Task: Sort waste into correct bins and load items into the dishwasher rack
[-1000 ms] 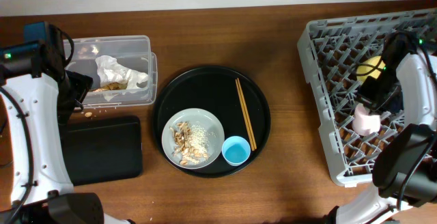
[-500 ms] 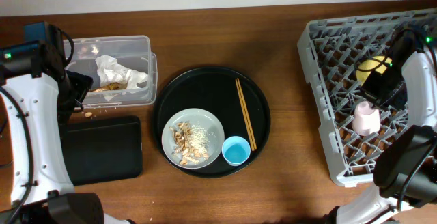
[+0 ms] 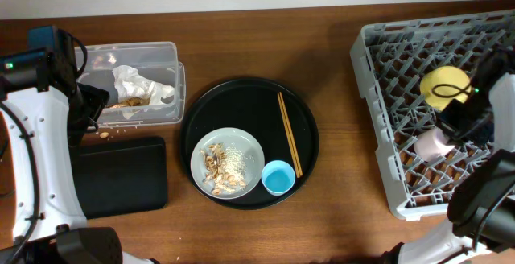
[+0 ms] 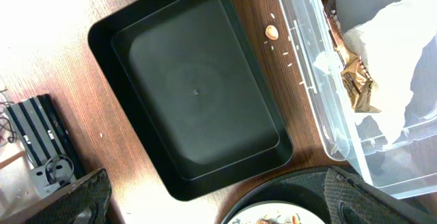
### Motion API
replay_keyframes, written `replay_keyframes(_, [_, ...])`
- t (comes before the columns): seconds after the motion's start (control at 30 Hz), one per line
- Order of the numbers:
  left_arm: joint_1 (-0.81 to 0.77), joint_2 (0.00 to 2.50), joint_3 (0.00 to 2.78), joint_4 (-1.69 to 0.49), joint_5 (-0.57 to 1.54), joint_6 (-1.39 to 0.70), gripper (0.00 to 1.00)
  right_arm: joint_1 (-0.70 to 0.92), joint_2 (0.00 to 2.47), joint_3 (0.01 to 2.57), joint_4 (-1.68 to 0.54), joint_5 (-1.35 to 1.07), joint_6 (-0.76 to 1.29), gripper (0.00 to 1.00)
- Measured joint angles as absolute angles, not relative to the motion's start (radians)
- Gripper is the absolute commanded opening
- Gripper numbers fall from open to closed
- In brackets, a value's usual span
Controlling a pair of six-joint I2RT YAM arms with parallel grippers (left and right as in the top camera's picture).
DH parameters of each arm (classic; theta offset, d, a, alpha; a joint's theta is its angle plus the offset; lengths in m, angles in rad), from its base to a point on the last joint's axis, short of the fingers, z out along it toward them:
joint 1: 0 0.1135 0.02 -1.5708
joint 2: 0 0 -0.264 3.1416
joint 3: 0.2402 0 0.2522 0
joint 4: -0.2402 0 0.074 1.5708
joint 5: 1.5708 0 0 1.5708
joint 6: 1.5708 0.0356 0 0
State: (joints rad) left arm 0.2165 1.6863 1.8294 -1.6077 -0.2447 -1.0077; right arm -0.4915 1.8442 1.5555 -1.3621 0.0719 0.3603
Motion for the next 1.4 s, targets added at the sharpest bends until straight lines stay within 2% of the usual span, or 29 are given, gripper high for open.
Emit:
replay_keyframes(0.2, [0.217,1.686,1.829,-1.608,-0.245,-1.008,0.99,-0.485,1.700,1.575,-1.425,0.031,0.347,0.06])
replay_keyframes(0.23, [0.216,1.686,1.829,-1.608,-0.244,-1.008,0.99,-0.474,1.659,1.585,-1.430,0.007,0.333,0.14])
replay_keyframes(0.27, [0.216,1.686,1.829,-1.608,-0.244,-1.008,0.99,-0.457,1.622,1.591,-1.433,-0.016,0.317,0.26])
replay_keyframes(0.33, [0.217,1.686,1.829,-1.608,-0.244,-1.008,0.99,-0.405,1.547,1.598,-1.445,-0.069,0.287,0.58])
replay_keyframes(0.37, [0.216,1.686,1.829,-1.608,-0.244,-1.008,0.99,-0.365,1.506,1.600,-1.457,-0.101,0.271,0.64])
replay_keyframes(0.43, [0.217,1.686,1.829,-1.608,-0.245,-1.008,0.99,-0.262,1.431,1.604,-1.484,-0.159,0.234,0.69])
replay_keyframes(0.57, [0.216,1.686,1.829,-1.608,-0.244,-1.008,0.99,-0.006,1.368,1.610,-1.538,-0.218,0.216,0.70])
replay_keyframes(0.77, [0.217,1.686,1.829,-1.607,-0.245,-1.008,0.99,0.434,1.426,1.609,-1.517,-0.194,0.300,0.75])
replay_keyframes(0.9, [0.216,1.686,1.829,-1.608,-0.244,-1.008,0.99,0.675,1.534,1.602,-1.444,-0.107,0.413,0.69])
replay_keyframes(1.1, [0.217,1.686,1.829,-1.608,-0.245,-1.008,0.99,0.837,1.769,1.599,-1.344,-0.044,0.516,0.66])
replay_keyframes(1.17, [0.216,1.686,1.829,-1.608,-0.244,-1.008,0.99,0.849,1.837,1.598,-1.328,-0.033,0.540,0.65])
replay_keyframes(1.23, [0.217,1.686,1.829,-1.608,-0.244,-1.008,0.99,0.850,1.895,1.597,-1.312,-0.021,0.554,0.59])
replay_keyframes(1.33, [0.216,1.686,1.829,-1.608,-0.244,-1.008,0.99,0.850,1.945,1.595,-1.280,-0.014,0.570,0.59])
replay_keyframes(1.4, [0.217,1.686,1.829,-1.608,-0.244,-1.008,0.99,0.850,1.963,1.594,-1.258,-0.010,0.572,0.53])
